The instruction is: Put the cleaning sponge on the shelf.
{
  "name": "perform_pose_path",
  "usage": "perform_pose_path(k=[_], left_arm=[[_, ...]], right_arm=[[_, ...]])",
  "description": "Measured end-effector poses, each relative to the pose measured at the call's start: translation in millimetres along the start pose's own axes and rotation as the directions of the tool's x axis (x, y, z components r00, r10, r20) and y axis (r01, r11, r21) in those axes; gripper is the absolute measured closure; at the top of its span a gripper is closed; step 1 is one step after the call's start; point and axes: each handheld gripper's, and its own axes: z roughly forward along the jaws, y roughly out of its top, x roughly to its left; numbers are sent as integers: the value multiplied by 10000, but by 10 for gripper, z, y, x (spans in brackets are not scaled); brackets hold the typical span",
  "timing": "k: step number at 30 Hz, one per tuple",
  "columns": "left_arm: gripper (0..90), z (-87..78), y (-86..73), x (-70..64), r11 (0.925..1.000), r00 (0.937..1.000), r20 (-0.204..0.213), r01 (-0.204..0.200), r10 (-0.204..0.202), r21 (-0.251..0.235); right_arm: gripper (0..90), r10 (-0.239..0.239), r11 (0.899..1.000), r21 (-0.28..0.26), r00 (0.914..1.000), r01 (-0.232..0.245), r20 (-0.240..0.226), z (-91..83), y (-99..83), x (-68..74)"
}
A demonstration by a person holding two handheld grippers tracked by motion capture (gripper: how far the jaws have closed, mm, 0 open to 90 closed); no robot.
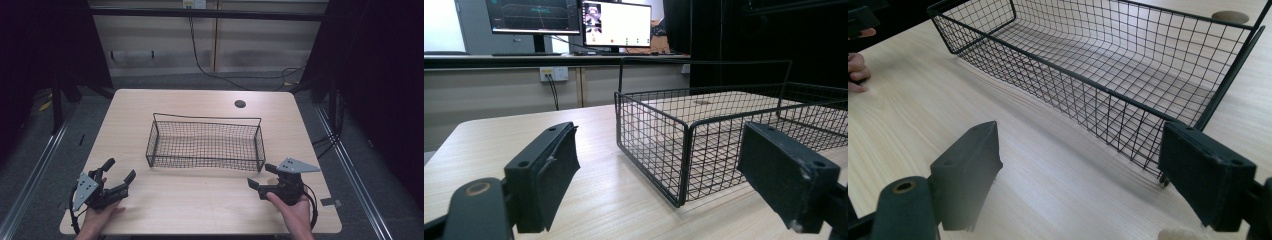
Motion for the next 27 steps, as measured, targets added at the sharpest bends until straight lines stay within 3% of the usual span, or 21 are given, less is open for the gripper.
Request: perform_pose_path(k=[5, 10, 16, 20, 21, 23, 24, 27], left_arm=[[160, 1, -1, 0, 10000, 10000, 3, 6, -6, -19], [160, 1, -1, 0, 10000, 10000, 3, 9, -9, -18], [160, 1, 0, 0, 10000, 10000, 2, 7, -7, -15], [159, 1, -1, 0, 10000, 10000, 2, 4, -4, -16], [160, 0, 0, -1, 10000, 10000, -13, 1, -1, -8], [160, 0, 0, -1, 10000, 10000, -17, 0, 0, -7], [161, 0, 0, -1, 10000, 10000, -25, -1, 1, -4], [161, 1, 0, -2, 10000, 10000, -36, -5, 5, -3]], right_arm=[[167, 181, 9997, 187, 9998, -180, -94, -24, 15, -22], [183, 312, 9978, 610, 9976, -275, -615, -99, 95, -35], [198, 138, 9949, 1007, 9977, -70, -668, -174, 164, -51], [236, 281, 9882, 1525, 9965, -158, -787, -211, 212, -61], [247, 678, 9824, 1789, 9952, -543, -704, -239, 235, -82], [247, 821, 9802, 1852, 9948, -696, -609, -257, 244, -94], [255, 938, 9733, 2142, 9946, -823, -437, -286, 266, -110], [261, 1058, 9645, 2482, 9930, -898, -521, -309, 290, -131]])
